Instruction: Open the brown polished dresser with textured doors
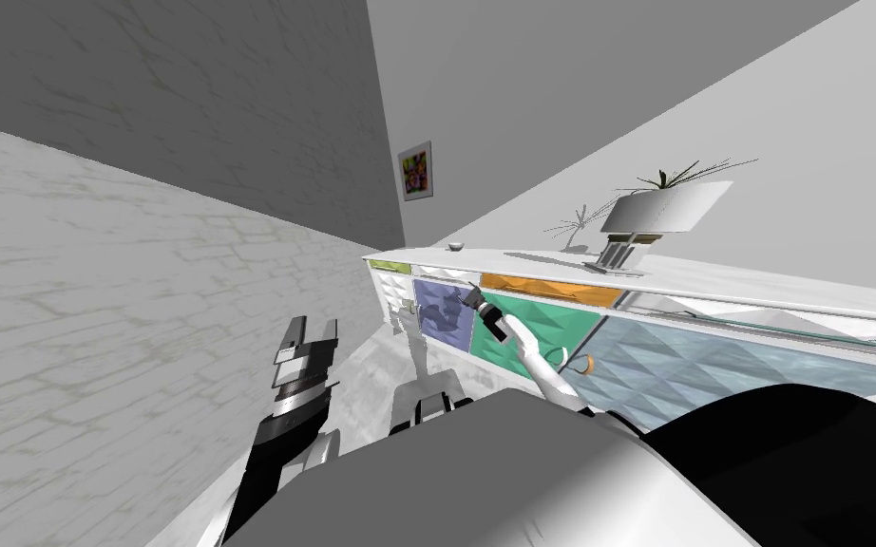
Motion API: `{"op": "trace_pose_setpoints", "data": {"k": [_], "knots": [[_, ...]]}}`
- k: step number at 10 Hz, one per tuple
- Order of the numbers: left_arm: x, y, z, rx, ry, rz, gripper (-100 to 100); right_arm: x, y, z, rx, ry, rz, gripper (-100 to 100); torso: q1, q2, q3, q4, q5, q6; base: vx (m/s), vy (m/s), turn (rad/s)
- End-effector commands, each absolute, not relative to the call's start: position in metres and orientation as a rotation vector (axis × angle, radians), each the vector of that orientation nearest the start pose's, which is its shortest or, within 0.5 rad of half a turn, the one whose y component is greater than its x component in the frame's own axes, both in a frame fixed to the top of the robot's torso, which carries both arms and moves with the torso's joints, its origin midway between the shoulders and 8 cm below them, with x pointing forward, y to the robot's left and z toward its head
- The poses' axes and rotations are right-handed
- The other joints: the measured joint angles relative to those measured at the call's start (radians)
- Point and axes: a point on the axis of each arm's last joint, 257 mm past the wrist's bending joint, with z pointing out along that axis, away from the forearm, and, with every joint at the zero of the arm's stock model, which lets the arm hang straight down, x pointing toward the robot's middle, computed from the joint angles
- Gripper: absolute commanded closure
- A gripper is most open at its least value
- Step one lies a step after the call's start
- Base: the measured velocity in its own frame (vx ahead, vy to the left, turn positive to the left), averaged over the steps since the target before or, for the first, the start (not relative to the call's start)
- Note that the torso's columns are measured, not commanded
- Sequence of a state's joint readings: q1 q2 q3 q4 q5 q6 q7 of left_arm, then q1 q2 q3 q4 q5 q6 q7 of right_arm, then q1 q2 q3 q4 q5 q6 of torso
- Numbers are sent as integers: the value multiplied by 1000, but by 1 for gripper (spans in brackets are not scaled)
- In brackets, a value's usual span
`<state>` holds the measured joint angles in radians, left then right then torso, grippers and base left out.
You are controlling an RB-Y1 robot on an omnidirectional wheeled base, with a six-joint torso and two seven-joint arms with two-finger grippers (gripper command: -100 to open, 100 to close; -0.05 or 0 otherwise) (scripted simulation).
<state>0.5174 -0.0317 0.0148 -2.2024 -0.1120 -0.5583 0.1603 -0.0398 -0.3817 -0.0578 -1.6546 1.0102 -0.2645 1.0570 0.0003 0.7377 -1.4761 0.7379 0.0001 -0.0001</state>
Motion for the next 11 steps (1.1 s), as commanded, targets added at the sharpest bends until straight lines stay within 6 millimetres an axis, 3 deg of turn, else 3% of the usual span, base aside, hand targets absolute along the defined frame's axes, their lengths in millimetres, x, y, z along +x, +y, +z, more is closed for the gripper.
{"op": "trace_pose_setpoints", "data": {"k": [1, 11], "knots": [[348, 276, -6, -700, 639, -1356, 0, 554, -285, -125, -866, 1162, -664, -100, 1, -1, 0, 0, 0, 0, 33, 54, 3], [348, 276, -6, -699, 639, -1356, 0, 589, -342, -120, -1198, 1044, -1123, -100, -1, 1, 0, 0, 0, 0, 32, 41, 8]]}}
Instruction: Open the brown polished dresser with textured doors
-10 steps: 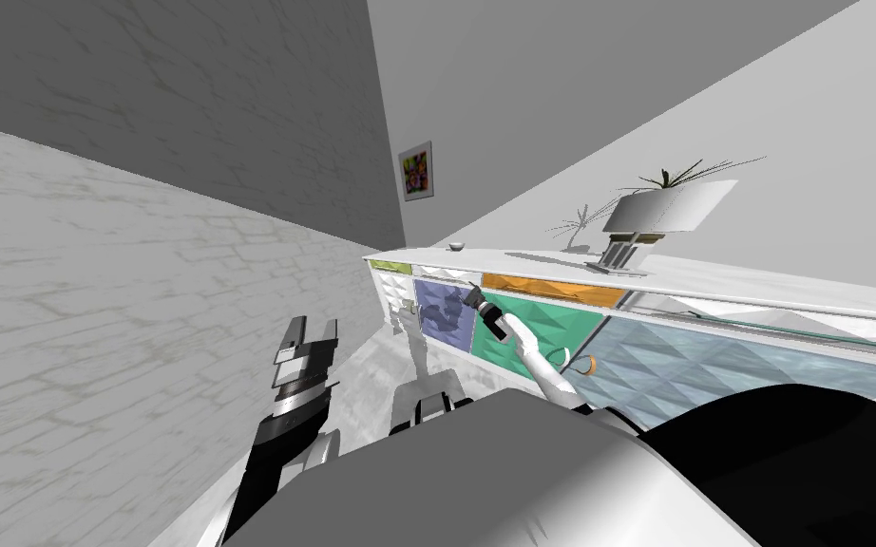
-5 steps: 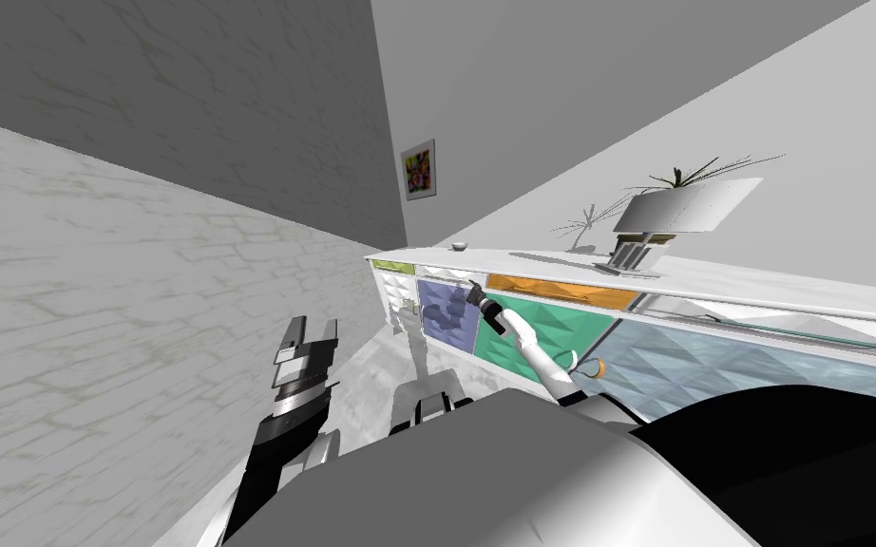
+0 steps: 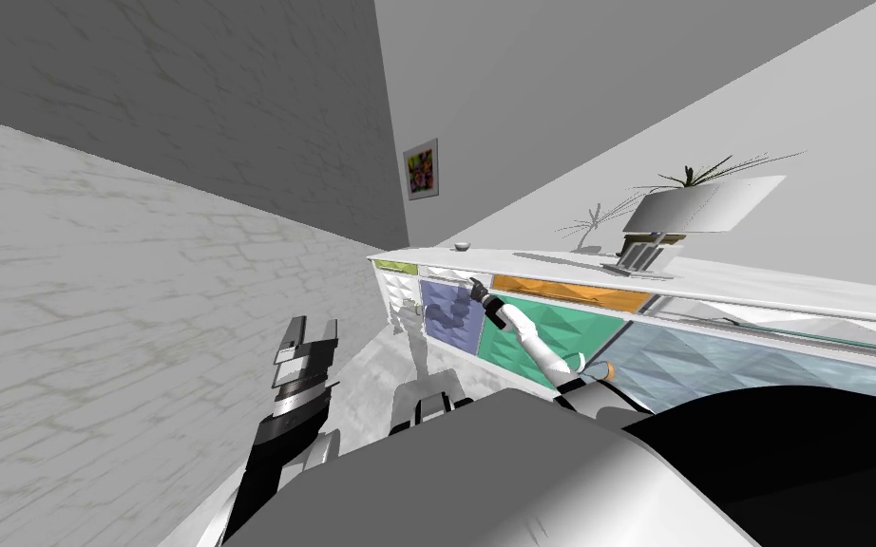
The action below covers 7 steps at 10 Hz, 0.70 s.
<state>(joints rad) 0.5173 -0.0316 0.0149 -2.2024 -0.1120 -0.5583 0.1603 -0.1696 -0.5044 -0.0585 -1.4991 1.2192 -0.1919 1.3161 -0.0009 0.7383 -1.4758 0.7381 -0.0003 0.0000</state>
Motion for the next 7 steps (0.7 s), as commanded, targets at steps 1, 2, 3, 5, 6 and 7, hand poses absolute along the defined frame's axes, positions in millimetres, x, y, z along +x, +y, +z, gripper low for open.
{"op": "trace_pose_setpoints", "data": {"k": [1, 2, 3, 5, 6, 7], "knots": [[348, 276, -6, -699, 639, -1356, 0, 588, -339, -121, -1178, 1054, -1096, -100, 0, 0, 0, 0, 0, 0, 12, 12, 0], [348, 276, -6, -699, 639, -1356, 0, 591, -349, -115, -1182, 1054, -1106, -100, 0, 0, 0, 0, 0, 0, 59, 47, 26], [348, 276, -6, -700, 639, -1356, 0, 590, -344, -117, -1184, 1052, -1106, -100, 2, -2, -1, 0, 1, 0, 39, 28, 5], [348, 276, -6, -699, 639, -1356, 0, 591, -345, -115, -1183, 1049, -1102, 100, 0, 1, 1, 0, 0, 0, -25, 38, -14], [349, 276, -6, -699, 639, -1356, 0, 591, -345, -114, -1183, 1048, -1102, 100, 2, 1, 1, -6, -3, 0, -132, 113, -21], [349, 276, -6, -699, 639, -1356, 0, 591, -345, -113, -1184, 1046, -1100, 100, 0, 0, 0, -5, -3, 0, -176, 147, -17]]}}
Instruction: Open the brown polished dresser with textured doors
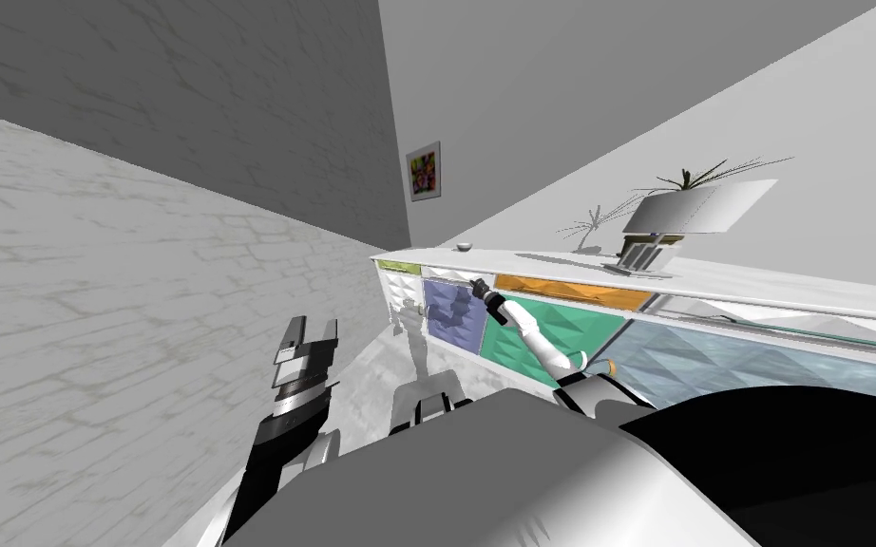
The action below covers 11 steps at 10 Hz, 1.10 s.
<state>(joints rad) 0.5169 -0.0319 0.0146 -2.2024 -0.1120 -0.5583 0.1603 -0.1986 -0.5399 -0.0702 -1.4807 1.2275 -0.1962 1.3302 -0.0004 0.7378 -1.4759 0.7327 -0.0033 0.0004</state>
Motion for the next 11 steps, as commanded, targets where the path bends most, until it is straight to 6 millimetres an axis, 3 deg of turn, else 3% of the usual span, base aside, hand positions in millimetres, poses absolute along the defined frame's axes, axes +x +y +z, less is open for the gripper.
{"op": "trace_pose_setpoints", "data": {"k": [1, 3, 4, 11], "knots": [[349, 276, -6, -699, 638, -1357, 0, 591, -345, -111, -1184, 1043, -1098, 100, 0, 0, 0, 1, 0, 0, -184, 140, -23], [349, 276, -6, -699, 639, -1356, 0, 592, -344, -108, -1183, 1037, -1100, 100, -1, -3, -2, 3, 1, 1, -120, 125, -22], [348, 276, -6, -699, 639, -1356, 0, 595, -355, -100, -1188, 1038, -1096, -100, -5, -6, -4, 4, 2, -1, -30, 59, 1], [348, 276, -6, -699, 639, -1356, 0, 605, -396, -60, -1191, 1037, -1099, -100, 0, 1, 0, 5, 3, 0, -13, 65, 0]]}}
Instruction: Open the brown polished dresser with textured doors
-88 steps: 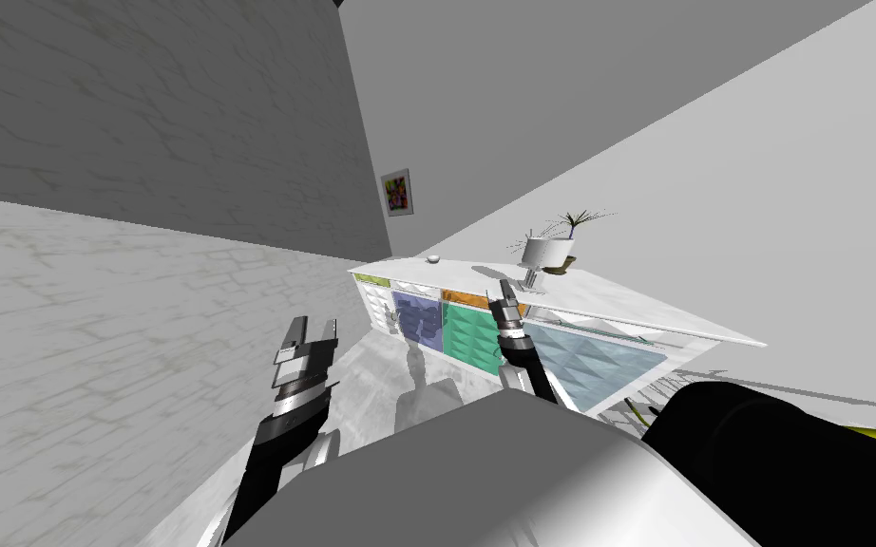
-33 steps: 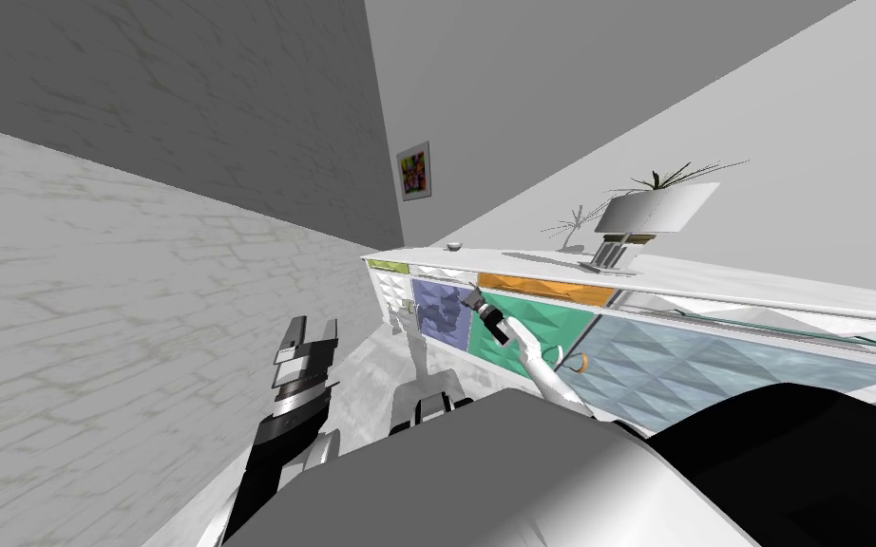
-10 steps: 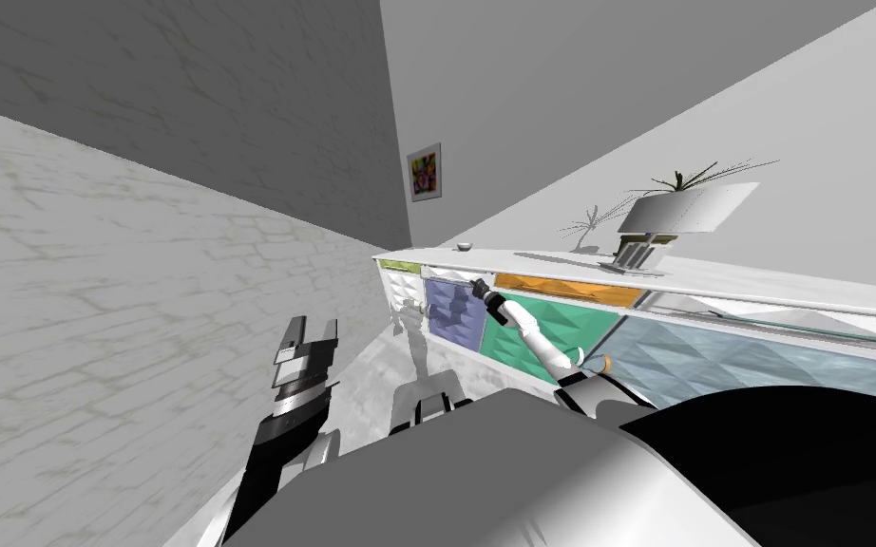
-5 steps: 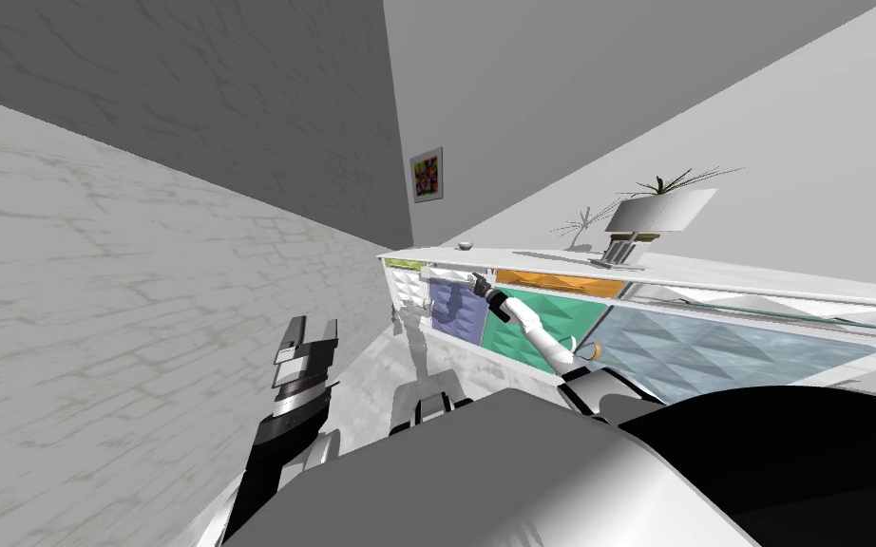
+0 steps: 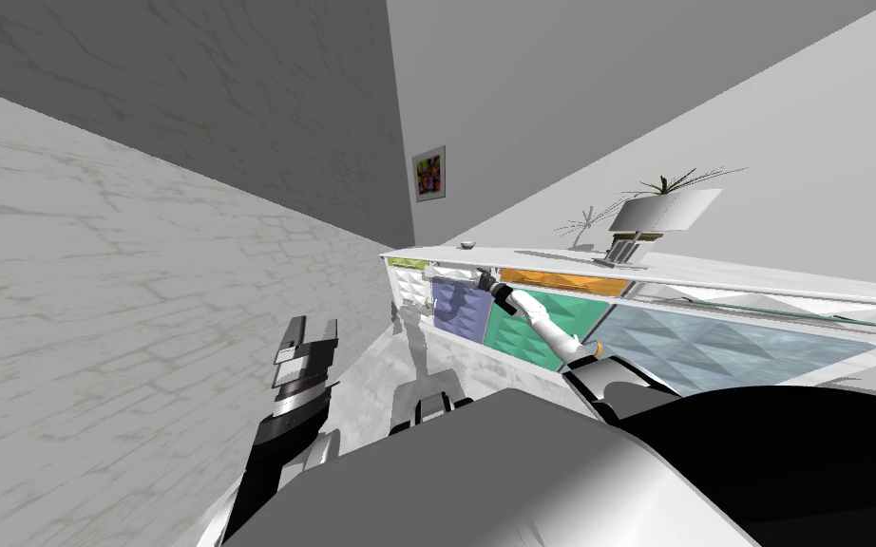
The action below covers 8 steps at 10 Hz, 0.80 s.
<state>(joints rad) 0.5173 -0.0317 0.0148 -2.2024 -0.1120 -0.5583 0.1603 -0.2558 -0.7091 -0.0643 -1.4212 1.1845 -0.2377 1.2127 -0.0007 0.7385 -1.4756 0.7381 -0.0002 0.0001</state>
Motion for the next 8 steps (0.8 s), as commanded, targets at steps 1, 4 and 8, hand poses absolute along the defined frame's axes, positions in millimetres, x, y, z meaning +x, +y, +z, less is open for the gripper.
{"op": "trace_pose_setpoints", "data": {"k": [1, 4, 8], "knots": [[348, 276, -6, -699, 639, -1356, 0, 606, -402, -53, -1190, 1037, -1100, -100, 1, -1, 0, 0, 0, 0, -18, 69, -2], [348, 276, -6, -699, 639, -1356, 0, 605, -399, -57, -1192, 1039, -1100, 0, 0, -1, 0, 0, 0, -1, -4, 10, -4], [348, 276, -6, -699, 639, -1356, 0, 605, -399, -57, -1192, 1040, -1100, 0, 1, 0, 0, 0, 0, 0, 0, 0, 0]]}}
